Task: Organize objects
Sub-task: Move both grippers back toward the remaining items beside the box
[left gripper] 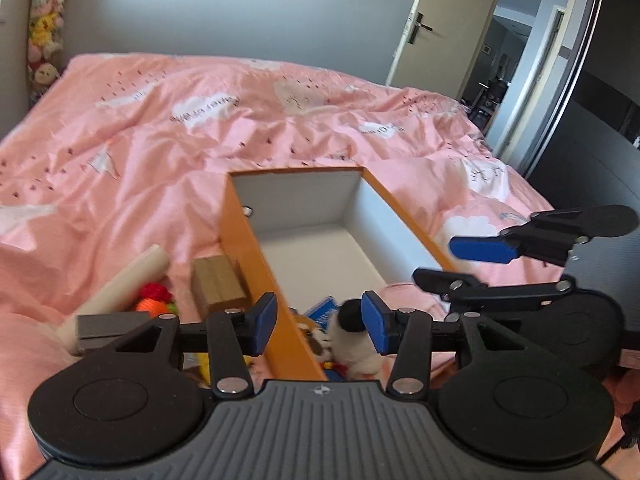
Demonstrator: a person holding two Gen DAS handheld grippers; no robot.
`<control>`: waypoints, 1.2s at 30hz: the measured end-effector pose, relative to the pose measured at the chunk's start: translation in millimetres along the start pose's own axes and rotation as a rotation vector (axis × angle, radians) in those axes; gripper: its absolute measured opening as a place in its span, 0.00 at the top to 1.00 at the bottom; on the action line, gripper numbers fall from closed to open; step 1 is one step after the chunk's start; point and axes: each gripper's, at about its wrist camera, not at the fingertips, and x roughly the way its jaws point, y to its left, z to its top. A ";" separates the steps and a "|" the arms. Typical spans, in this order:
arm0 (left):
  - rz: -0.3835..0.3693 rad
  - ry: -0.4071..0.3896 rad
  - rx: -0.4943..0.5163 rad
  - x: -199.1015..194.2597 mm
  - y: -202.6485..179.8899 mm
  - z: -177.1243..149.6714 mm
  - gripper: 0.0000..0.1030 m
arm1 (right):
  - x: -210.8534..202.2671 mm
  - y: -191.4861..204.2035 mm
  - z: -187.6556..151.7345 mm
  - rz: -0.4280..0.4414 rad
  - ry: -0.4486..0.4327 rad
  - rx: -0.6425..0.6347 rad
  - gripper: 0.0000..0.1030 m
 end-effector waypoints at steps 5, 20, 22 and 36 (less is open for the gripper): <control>0.109 -0.073 0.043 -16.7 11.7 -4.6 0.46 | -12.9 14.9 -2.7 0.018 -0.120 0.150 0.59; 0.206 0.100 -0.094 -18.1 99.0 -27.8 0.44 | 0.1 83.7 -5.7 0.205 -0.117 0.161 0.54; 0.206 0.150 -0.087 -12.9 103.9 -33.0 0.50 | 7.3 93.5 -4.0 0.228 -0.098 0.133 0.60; 0.228 0.230 0.108 13.3 116.6 -20.5 0.52 | 69.4 121.7 7.5 0.344 0.042 0.088 0.69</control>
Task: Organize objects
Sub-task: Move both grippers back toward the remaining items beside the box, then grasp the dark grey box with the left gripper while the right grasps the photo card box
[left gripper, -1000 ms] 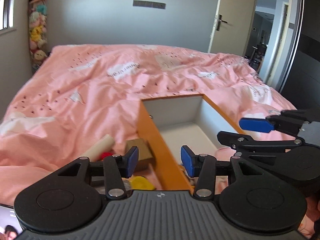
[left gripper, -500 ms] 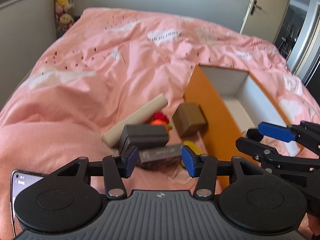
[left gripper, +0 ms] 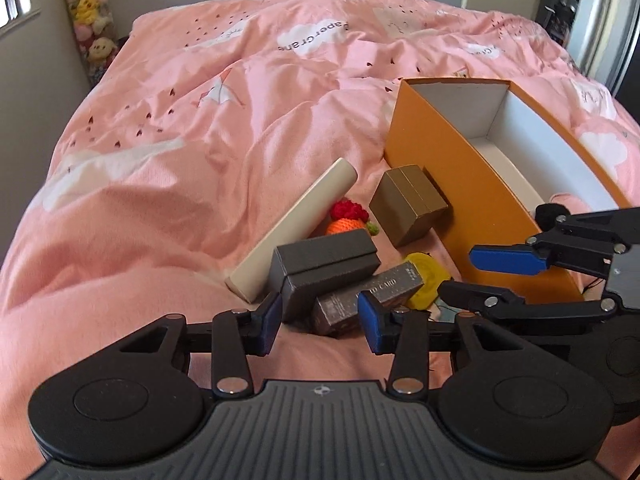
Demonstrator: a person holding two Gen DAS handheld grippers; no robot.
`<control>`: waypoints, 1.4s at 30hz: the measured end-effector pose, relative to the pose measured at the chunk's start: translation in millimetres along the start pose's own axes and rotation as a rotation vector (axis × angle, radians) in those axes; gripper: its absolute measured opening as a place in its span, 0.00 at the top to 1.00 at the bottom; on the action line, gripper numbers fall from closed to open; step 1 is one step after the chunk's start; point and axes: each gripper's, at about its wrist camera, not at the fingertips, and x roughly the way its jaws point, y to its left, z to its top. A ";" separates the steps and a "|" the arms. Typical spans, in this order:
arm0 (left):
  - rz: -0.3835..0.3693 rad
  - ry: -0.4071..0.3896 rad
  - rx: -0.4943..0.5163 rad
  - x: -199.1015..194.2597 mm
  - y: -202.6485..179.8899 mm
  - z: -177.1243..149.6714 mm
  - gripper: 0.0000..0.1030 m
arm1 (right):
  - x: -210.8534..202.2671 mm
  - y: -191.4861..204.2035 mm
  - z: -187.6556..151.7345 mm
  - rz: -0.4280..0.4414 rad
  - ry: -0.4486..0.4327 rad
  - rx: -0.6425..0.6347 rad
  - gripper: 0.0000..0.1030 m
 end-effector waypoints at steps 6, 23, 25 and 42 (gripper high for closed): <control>-0.021 0.049 0.216 12.3 -8.2 16.3 0.43 | 20.5 -7.5 12.4 0.018 0.042 0.033 0.71; -0.167 0.210 0.765 59.1 -19.4 44.4 0.28 | 52.1 -9.6 31.1 0.132 0.120 -0.032 0.71; -0.186 0.236 0.775 67.3 -19.1 46.7 0.28 | 54.8 -8.7 31.5 0.124 0.122 -0.036 0.71; -0.209 0.326 0.667 84.9 -8.6 42.7 0.56 | 58.2 -4.2 32.1 0.149 0.172 -0.189 0.64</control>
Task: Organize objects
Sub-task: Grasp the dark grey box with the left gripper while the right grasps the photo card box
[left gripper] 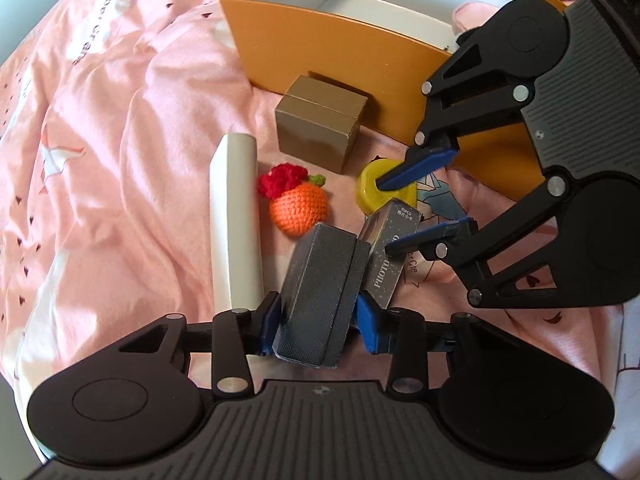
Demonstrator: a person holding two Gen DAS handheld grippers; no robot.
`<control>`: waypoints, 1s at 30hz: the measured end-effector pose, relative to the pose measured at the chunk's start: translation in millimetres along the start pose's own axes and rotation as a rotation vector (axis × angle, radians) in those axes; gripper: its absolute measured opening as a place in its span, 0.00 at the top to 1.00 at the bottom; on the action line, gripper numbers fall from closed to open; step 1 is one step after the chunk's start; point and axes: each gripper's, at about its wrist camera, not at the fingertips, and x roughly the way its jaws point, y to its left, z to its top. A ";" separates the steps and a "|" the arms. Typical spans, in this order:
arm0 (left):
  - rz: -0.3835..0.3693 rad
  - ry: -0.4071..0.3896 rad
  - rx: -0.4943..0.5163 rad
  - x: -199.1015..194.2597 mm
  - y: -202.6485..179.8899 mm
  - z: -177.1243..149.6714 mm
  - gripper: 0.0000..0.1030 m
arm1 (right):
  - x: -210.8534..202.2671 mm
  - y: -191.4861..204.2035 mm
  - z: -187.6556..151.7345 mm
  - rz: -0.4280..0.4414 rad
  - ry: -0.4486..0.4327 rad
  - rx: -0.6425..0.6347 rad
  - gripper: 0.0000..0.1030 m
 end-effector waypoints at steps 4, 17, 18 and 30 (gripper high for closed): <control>0.002 -0.008 -0.064 -4.8 2.7 -7.2 0.57 | 0.7 2.0 0.9 0.021 0.015 -0.033 0.64; 0.049 -0.020 -0.074 -21.6 -3.9 -25.0 0.60 | 10.9 21.8 2.0 0.049 0.071 -0.186 0.55; 0.052 -0.023 -0.063 -22.4 -4.4 -25.8 0.60 | 12.5 22.6 2.1 0.052 0.075 -0.193 0.54; 0.073 -0.038 -0.028 -12.7 -2.1 -29.3 0.61 | 40.3 35.8 -1.3 0.043 0.084 -0.305 0.54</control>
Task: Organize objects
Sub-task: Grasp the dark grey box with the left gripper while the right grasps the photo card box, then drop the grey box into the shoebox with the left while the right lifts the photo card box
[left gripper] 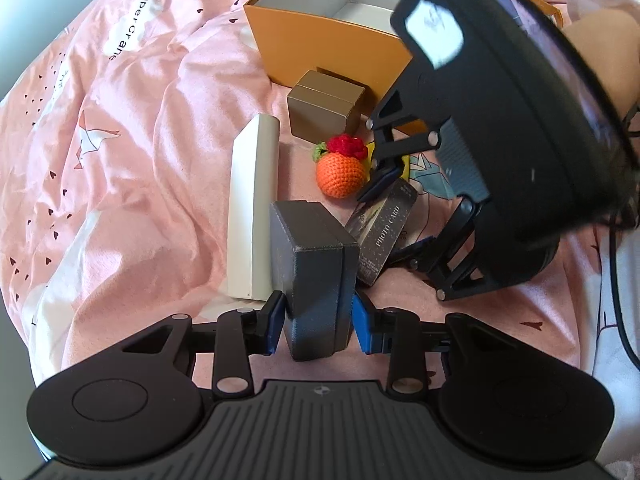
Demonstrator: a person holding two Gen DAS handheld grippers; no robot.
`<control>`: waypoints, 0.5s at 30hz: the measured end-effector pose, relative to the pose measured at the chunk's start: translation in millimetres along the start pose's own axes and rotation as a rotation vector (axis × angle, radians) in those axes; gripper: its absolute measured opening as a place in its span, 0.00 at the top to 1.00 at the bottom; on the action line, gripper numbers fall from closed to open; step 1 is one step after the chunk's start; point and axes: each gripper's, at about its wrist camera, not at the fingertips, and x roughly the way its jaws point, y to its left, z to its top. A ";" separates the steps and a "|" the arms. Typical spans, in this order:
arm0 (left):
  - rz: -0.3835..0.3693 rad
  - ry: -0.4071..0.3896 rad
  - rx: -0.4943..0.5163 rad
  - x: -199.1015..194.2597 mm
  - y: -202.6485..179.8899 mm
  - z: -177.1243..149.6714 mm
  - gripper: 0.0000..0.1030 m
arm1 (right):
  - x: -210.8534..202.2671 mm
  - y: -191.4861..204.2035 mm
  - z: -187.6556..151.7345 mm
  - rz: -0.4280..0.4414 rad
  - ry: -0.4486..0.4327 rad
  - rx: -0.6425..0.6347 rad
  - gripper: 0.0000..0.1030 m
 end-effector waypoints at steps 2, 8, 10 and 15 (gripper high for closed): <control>0.002 -0.001 -0.003 2.1 1.6 0.7 0.61 | 0.6 3.0 -0.8 -0.026 -0.012 -0.023 0.58; 0.009 -0.013 -0.054 4.8 10.2 1.8 0.61 | -11.9 -4.1 -4.6 -0.044 -0.019 0.035 0.74; 0.005 -0.027 -0.079 4.4 12.9 0.2 0.61 | -20.4 -8.1 -7.2 -0.041 -0.029 0.071 0.77; 0.002 -0.060 -0.242 1.7 27.4 -4.9 0.61 | -44.5 -23.3 -16.6 -0.015 -0.064 0.191 0.77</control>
